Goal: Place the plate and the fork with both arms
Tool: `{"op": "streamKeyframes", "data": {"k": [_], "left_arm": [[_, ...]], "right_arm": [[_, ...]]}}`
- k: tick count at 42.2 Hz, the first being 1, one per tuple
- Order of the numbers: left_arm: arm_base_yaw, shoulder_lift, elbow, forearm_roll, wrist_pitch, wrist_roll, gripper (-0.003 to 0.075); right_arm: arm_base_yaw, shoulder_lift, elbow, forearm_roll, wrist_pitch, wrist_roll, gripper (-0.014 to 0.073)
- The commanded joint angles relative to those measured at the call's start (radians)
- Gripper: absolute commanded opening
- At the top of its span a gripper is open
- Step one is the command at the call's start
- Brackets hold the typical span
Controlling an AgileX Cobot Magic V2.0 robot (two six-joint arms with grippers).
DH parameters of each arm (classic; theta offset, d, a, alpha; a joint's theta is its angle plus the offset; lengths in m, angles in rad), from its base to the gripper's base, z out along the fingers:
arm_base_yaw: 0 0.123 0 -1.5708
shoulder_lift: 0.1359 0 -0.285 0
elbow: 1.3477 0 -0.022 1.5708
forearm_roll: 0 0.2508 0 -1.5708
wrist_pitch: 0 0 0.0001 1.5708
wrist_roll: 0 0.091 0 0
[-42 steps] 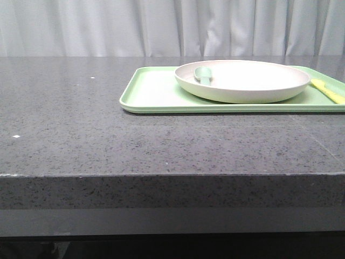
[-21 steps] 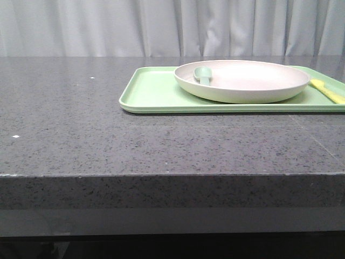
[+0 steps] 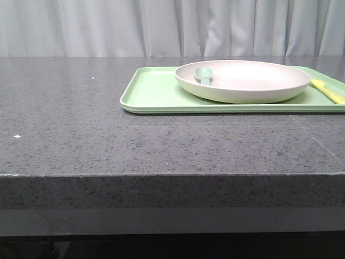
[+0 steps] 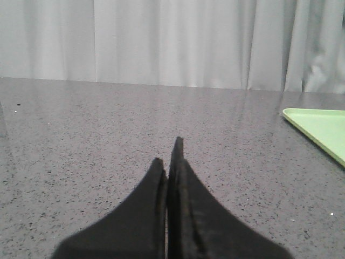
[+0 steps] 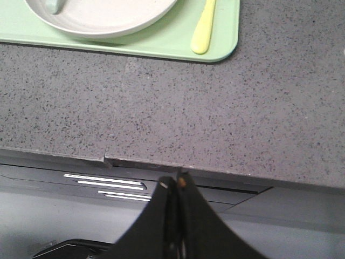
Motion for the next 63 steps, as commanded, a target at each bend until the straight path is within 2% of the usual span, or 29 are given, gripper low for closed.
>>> {"op": "streamKeyframes", "data": {"k": [1,4,9,55,58,63], "left_arm": [[0.001,-0.017,0.001,-0.006,-0.083,-0.005,-0.0018],[0.001,-0.017,0.001,0.018,-0.083,-0.035,-0.0018],[0.001,-0.017,0.001,0.146,-0.083,-0.171,-0.0018],[0.001,-0.017,0.001,0.146,-0.083,-0.171,-0.0018],[0.001,-0.017,0.001,0.146,-0.083,-0.171,-0.0018],[0.001,-0.017,0.001,0.146,-0.083,-0.171,-0.0018]], "right_arm": [[0.0,0.002,-0.021,-0.003,-0.053,-0.002,-0.0068],[0.0,0.002,-0.021,-0.003,-0.053,-0.002,-0.0068],[0.0,0.002,-0.021,-0.003,-0.053,-0.002,-0.0068],[0.002,-0.014,-0.017,-0.01,-0.058,-0.003,-0.0068],[0.002,-0.05,0.006,-0.035,-0.102,-0.004,-0.0068],[0.002,-0.15,0.124,-0.041,-0.31,-0.004,-0.0068]]}}
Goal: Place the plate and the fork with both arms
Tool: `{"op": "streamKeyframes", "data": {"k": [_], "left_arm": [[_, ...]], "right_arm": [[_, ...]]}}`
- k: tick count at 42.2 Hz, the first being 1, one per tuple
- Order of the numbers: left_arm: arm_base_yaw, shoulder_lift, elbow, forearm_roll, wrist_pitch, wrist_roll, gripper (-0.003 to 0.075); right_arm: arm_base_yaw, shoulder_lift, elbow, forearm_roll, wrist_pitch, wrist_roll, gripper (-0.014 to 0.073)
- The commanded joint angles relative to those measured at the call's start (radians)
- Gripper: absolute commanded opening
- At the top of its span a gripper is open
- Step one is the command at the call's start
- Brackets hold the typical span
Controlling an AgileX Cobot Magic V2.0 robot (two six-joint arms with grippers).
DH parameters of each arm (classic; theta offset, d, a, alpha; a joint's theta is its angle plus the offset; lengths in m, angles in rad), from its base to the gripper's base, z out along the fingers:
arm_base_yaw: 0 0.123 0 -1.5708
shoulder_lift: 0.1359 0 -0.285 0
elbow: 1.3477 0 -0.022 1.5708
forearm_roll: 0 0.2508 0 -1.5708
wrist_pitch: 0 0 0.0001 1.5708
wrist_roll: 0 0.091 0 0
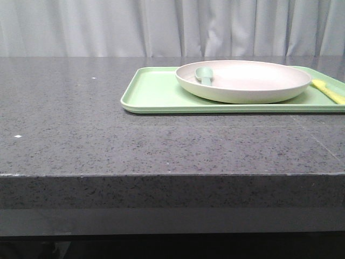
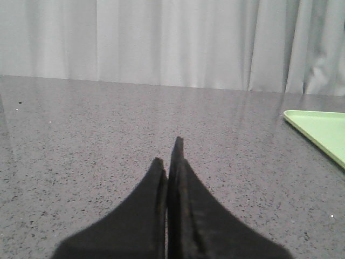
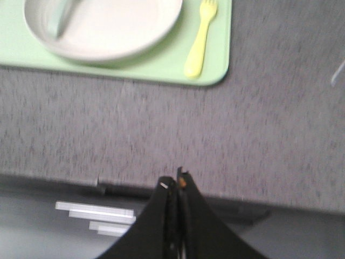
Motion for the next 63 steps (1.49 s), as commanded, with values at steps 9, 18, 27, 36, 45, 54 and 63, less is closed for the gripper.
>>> {"op": "streamKeyframes", "data": {"k": [9,18,27,36,45,54,63], "left_arm": [[0.001,-0.017,0.001,-0.001,-0.083,-0.012,-0.0018],[0.001,-0.017,0.001,-0.001,-0.083,-0.012,-0.0018],[0.001,-0.017,0.001,-0.001,-0.083,-0.012,-0.0018],[0.001,-0.017,0.001,-0.001,-0.083,-0.012,-0.0018],[0.001,-0.017,0.001,-0.001,-0.083,-0.012,-0.0018],[0.001,-0.017,0.001,-0.001,-0.083,-0.012,-0.0018],[0.001,-0.017,0.001,-0.001,-0.083,-0.012,-0.0018]], "right_arm": [[-0.006,-0.28,0.339,-0.043,-0.583,-0.004,-0.0068],[-0.068,-0.446,0.602,-0.043,-0.85,-0.004,-0.0068],[-0.096,-0.521,0.771,-0.043,-1.012,-0.002,-0.0068],[-0.082,-0.525,0.824,-0.043,-1.074,-0.002,-0.0068],[-0.077,-0.525,0.824,-0.043,-1.076,-0.002,-0.0068],[-0.08,-0.525,0.824,-0.043,-1.076,-0.002,-0.0068],[-0.08,-0.525,0.824,-0.043,-1.076,-0.002,-0.0068]]}}
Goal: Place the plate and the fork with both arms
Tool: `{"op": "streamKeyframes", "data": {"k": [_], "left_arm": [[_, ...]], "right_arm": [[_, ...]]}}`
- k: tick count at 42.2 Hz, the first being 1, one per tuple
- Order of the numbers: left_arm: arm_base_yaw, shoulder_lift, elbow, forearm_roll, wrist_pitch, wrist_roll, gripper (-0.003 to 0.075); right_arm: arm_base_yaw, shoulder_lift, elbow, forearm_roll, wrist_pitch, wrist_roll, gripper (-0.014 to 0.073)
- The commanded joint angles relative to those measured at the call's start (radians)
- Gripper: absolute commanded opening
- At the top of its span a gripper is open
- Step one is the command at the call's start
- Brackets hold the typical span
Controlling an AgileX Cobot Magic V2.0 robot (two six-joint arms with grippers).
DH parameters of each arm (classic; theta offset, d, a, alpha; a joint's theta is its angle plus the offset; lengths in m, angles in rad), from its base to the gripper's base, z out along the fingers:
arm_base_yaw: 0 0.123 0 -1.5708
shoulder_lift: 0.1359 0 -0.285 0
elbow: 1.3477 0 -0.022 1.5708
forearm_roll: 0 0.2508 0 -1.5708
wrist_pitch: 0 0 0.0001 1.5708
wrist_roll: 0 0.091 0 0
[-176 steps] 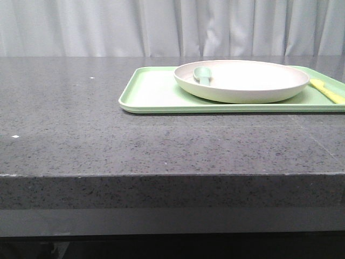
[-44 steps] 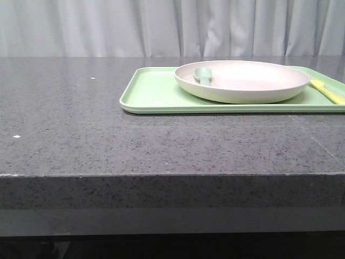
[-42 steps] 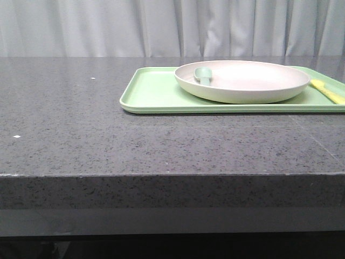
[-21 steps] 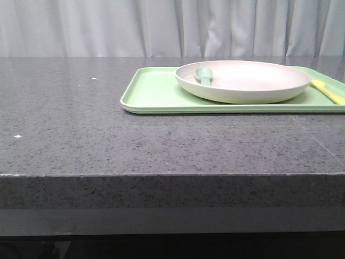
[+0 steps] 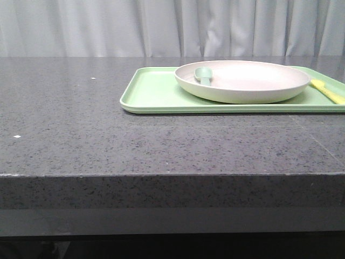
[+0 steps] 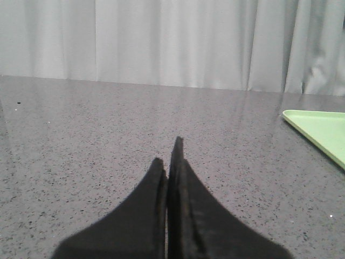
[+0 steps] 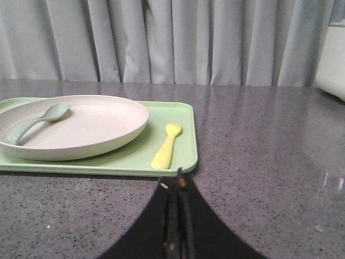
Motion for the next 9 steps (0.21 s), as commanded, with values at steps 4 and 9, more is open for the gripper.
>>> {"op": "streamKeyframes", "data": {"k": [4,9], "left_arm": [[0.001,-0.017,0.001,-0.001,-0.083,-0.012,-0.0018],[0.001,-0.017,0.001,-0.001,-0.083,-0.012,-0.0018]], "right_arm": [[-0.003,-0.017,-0.003,-0.011,-0.088,-0.002,-0.0068],[-0.003,-0.017,-0.003,-0.011,-0.088,-0.002,-0.0068]]}}
